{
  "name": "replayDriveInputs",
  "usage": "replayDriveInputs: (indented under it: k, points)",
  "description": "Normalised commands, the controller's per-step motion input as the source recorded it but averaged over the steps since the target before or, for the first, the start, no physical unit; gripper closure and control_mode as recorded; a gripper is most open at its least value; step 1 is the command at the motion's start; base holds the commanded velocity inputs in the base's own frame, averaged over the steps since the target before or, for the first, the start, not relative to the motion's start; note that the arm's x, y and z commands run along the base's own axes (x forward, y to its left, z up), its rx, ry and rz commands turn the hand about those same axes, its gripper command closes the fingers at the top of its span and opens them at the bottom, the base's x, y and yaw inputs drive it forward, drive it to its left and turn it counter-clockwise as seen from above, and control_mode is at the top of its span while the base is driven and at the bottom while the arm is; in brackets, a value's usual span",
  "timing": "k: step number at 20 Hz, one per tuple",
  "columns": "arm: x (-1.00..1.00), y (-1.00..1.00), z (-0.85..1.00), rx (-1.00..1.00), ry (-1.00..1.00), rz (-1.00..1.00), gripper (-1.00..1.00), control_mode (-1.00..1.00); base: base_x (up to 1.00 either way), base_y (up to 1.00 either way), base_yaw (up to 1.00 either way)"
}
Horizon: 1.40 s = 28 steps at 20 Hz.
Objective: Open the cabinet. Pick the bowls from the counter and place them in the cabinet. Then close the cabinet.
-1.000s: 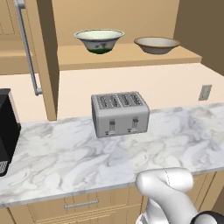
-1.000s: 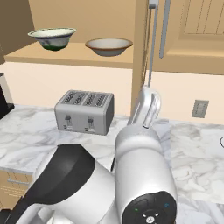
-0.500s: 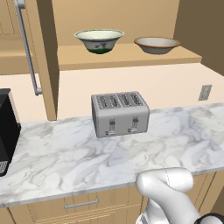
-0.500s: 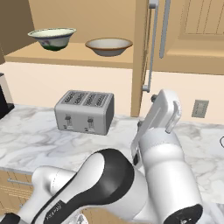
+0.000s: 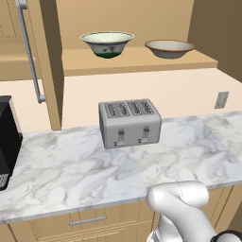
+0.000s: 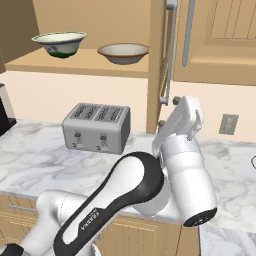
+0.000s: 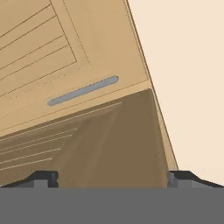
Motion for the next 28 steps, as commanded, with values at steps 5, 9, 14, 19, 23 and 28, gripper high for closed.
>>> replayDriveInputs:
  k: [5, 9, 14, 19, 23, 28]
  points:
    - [0.67, 0.03, 0.05, 0.01, -0.13, 0.14, -1.0, -1.0, 0.0, 0.0, 0.0]
    - [0.21, 0.52, 0.48, -0.04, -0.18, 0.12, -1.0, -1.0, 0.0, 0.0, 0.0]
    - [0.22, 1.0, 0.68, -0.21, -0.21, 0.08, -1.0, -1.0, 0.0, 0.0, 0.0]
    - [0.1, 1.0, 0.68, -0.27, -0.21, 0.02, -1.0, -1.0, 0.0, 0.0, 0.0]
    - [0.13, 1.0, 0.52, -0.27, -0.18, 0.0, -1.0, -1.0, 0.0, 0.0, 0.0]
    - [0.42, 1.0, -0.03, -0.2, -0.15, 0.0, -1.0, -1.0, 0.0, 0.0, 0.0]
